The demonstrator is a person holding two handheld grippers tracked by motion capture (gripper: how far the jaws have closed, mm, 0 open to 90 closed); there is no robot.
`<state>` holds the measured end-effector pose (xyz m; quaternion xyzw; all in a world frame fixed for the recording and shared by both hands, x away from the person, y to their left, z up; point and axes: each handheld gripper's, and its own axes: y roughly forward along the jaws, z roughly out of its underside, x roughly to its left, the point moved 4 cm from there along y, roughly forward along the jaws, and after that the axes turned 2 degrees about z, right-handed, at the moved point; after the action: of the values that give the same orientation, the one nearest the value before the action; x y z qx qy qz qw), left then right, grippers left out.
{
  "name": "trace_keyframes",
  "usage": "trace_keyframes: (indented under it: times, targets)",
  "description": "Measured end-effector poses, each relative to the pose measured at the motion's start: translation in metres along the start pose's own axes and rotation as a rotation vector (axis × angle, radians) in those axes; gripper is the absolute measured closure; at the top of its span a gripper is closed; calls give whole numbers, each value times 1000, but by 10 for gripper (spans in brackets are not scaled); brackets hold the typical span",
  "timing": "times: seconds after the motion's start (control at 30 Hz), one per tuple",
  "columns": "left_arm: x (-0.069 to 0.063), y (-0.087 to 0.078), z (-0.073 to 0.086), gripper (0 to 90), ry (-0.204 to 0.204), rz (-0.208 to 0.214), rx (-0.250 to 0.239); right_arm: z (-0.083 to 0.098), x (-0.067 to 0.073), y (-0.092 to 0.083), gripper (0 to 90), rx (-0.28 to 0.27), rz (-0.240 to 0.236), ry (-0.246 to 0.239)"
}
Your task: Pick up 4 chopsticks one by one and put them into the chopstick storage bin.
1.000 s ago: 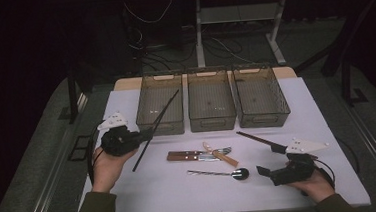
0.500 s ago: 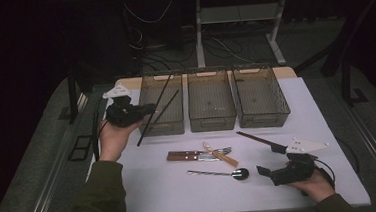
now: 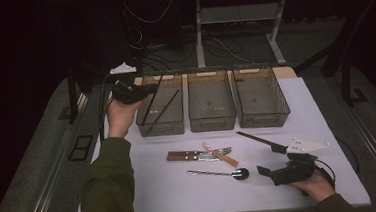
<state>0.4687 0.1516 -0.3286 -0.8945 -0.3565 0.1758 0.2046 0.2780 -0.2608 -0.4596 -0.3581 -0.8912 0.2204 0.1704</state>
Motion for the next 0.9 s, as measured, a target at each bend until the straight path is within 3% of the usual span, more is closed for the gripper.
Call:
trace_keyframes:
  times: [0.2,0.4,0.6,0.9]
  targets:
    - [9,19,-3,860,7,-40,33,0,0,0,36,-1,-4,-2]
    - [16,35,7,860,22,-81,87,0,0,0,36,0,-5,-2]
    - [22,45,18,860,7,-108,98,0,1,0,36,0,-9,-3]
    - [30,55,39,859,-35,-107,130,0,1,-1,36,-1,-10,-7]
